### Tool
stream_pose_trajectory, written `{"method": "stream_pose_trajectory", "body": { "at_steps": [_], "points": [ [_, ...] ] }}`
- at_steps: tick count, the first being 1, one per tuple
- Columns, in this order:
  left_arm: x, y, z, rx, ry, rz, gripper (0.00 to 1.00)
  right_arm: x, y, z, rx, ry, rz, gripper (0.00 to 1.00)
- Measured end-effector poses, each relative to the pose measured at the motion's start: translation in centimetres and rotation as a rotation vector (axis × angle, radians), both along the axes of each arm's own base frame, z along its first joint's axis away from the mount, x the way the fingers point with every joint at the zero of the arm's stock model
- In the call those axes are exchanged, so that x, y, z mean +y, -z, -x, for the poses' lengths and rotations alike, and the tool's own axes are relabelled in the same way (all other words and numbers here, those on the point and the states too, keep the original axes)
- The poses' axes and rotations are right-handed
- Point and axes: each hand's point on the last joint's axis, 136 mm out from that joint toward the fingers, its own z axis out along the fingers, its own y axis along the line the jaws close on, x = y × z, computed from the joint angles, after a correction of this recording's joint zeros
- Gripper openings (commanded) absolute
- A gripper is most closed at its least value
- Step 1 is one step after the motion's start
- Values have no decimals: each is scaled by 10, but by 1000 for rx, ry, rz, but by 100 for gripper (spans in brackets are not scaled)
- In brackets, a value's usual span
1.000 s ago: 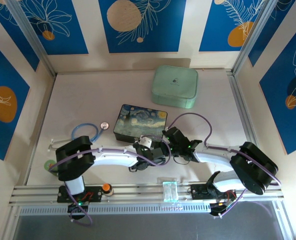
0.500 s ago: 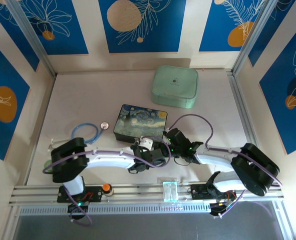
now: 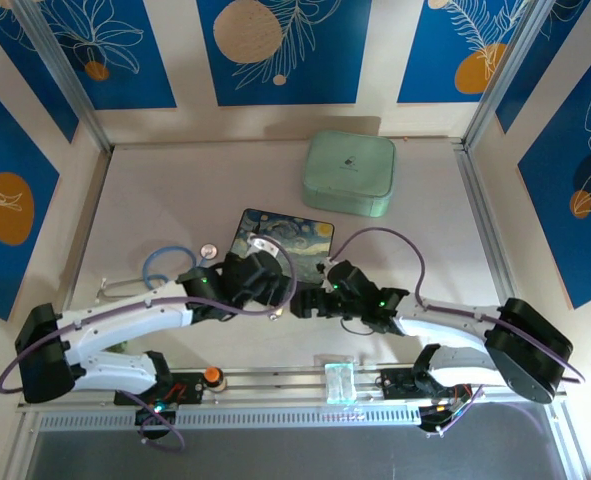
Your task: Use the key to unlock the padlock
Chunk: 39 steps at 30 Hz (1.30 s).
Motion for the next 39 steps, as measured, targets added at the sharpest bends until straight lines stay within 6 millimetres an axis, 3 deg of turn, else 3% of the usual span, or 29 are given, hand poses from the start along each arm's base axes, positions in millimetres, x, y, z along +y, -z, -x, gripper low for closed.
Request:
{"method": "stream_pose_trajectory", "body": {
  "at_steps": [6,13,17,30,39],
  "points": [
    [39,-9,-35,-44,-46,-33,99,39,-7,-5,-11,37,100,81],
    [58,9,-44,7,-66,-32,99,46,34,-7,47,99,267,68],
    [58,18,-40,32,-52,-26,99,43,48,-2,62,106,336,64],
    [51,25,-40,54,-59,11,99,59,43,1,33,96,357,66],
    [51,23,-42,46,-66,22,99,59,53,-2,34,105,403,51]
  ]
}}
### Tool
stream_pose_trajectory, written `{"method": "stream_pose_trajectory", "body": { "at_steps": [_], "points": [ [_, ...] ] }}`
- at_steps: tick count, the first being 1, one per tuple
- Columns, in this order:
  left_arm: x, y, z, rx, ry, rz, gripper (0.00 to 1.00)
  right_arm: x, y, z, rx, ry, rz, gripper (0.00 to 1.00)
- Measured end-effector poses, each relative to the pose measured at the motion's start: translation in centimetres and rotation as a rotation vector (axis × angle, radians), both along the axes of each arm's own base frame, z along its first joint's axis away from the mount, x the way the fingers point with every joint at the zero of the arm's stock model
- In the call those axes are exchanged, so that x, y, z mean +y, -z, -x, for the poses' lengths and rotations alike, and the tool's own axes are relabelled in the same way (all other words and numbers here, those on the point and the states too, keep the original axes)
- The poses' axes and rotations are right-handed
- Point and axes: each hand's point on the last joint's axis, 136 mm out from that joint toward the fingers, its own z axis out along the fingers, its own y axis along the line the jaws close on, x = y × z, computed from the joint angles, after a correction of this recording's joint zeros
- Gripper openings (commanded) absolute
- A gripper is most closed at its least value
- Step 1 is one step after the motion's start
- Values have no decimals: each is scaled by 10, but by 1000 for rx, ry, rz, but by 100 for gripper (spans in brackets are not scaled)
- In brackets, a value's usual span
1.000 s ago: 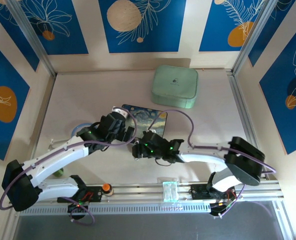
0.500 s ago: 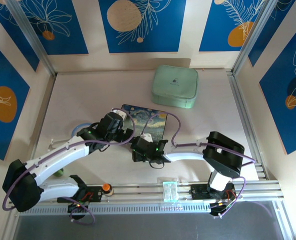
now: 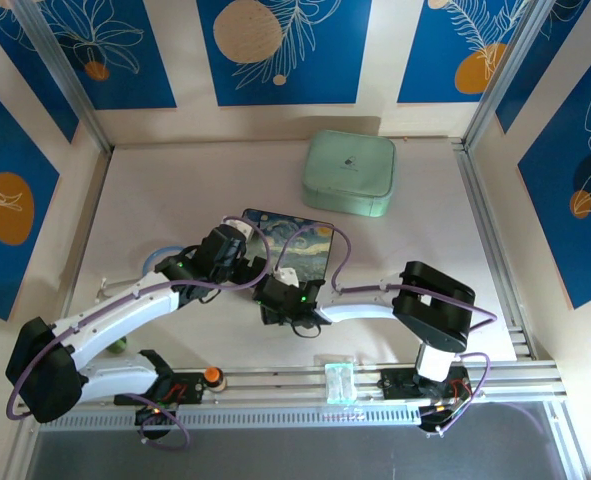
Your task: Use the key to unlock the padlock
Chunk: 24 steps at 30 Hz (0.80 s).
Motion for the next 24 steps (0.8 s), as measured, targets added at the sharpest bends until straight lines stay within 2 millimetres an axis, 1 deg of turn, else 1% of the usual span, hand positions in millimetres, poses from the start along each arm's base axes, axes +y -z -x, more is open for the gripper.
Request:
{"method": "stream_pose_trajectory", "body": {
  "at_steps": [9,13,19,22,24],
  "points": [
    [0,0,0,0,0,-1,99,-3,2,-1,-8,2,23,44],
    [0,0,0,-1,1,-2,99,-6,2,-2,-13,1,39,35],
    [0,0,1,-12,49,-40,99,-7,2,-2,-17,8,33,27],
    [2,-2,1,-25,75,-66,100,-12,1,0,-24,15,11,26],
    [3,-3,0,-34,84,-80,99,-19,1,2,-24,19,4,25]
  ]
}}
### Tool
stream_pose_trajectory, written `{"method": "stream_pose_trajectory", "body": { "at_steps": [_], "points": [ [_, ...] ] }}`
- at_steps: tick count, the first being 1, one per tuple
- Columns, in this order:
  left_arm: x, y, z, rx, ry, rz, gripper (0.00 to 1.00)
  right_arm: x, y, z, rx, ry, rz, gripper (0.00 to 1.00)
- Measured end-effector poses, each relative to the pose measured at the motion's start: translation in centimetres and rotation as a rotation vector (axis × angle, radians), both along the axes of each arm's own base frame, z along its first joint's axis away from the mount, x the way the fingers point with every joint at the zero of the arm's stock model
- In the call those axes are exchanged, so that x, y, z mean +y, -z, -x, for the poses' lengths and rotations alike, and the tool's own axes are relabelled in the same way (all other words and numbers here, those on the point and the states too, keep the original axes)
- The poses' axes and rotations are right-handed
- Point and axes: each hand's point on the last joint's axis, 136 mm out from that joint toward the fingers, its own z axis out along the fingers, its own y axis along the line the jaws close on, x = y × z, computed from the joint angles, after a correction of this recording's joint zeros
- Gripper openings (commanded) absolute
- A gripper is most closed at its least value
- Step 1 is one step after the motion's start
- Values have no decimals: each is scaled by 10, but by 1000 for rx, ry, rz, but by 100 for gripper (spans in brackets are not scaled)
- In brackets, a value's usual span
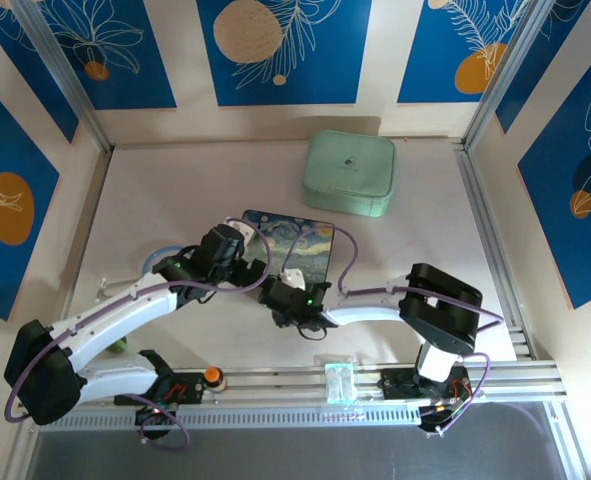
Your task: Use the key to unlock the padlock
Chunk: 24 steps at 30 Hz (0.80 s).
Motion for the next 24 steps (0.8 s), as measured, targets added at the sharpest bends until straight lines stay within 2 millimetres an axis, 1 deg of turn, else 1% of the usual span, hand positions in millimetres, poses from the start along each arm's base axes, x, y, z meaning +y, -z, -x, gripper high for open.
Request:
{"method": "stream_pose_trajectory", "body": {
  "at_steps": [4,7,10,13,17,19,22,24],
  "points": [
    [-3,-2,-1,-16,48,-18,99,-14,0,5,5,12,-2,25],
    [-16,1,6,-14,161,-6,99,-25,0,10,5,15,-4,25],
    [-31,9,18,14,298,-1,99,-37,0,13,6,22,-5,25],
    [-45,20,27,34,407,-32,96,-49,1,16,10,38,-11,25],
    [-66,48,44,67,565,-137,95,-60,1,16,15,64,-50,25],
    [-73,60,50,69,621,-195,91,-61,1,16,19,76,-77,25],
    [-84,58,46,37,656,-218,83,-63,0,16,20,97,-112,25],
    [-87,60,43,22,665,-238,79,-65,1,16,20,111,-128,25]
  ]
}}
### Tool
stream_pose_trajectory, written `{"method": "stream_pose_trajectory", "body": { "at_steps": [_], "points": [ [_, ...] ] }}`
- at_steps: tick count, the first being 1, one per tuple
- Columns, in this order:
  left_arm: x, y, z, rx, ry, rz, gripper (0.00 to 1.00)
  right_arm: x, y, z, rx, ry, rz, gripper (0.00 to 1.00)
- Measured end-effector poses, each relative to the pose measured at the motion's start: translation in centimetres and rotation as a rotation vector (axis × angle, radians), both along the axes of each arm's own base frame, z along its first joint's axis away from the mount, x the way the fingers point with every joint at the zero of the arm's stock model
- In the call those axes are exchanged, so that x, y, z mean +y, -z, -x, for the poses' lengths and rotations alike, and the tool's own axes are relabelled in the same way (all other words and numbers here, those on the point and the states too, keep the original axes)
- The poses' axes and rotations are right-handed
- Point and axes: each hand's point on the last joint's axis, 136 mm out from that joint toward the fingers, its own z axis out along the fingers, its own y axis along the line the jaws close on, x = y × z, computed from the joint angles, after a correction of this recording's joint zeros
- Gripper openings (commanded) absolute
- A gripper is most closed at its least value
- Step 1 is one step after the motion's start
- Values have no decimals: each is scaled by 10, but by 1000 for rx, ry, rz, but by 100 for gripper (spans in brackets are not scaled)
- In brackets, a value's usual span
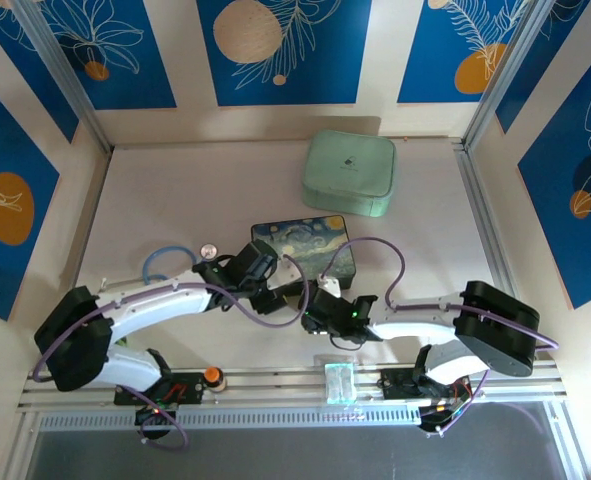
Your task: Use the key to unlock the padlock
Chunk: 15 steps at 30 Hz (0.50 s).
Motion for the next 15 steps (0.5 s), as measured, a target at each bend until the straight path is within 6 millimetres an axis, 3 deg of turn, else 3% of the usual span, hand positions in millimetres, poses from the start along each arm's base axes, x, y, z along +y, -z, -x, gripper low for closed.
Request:
{"method": "stream_pose_trajectory", "body": {
  "at_steps": [2,6,7,15],
  "points": [
    [-2,0,-4,-22,9,-8,70,0,0,-1,1,13,-12,25],
    [-4,0,-7,-56,29,-24,68,0,0,-2,8,36,-30,25],
    [-4,0,-8,-62,28,-27,62,-1,0,-2,8,45,-38,25],
    [-6,3,-13,-119,27,-70,61,-2,-1,-6,18,112,-139,25]
  ]
}}
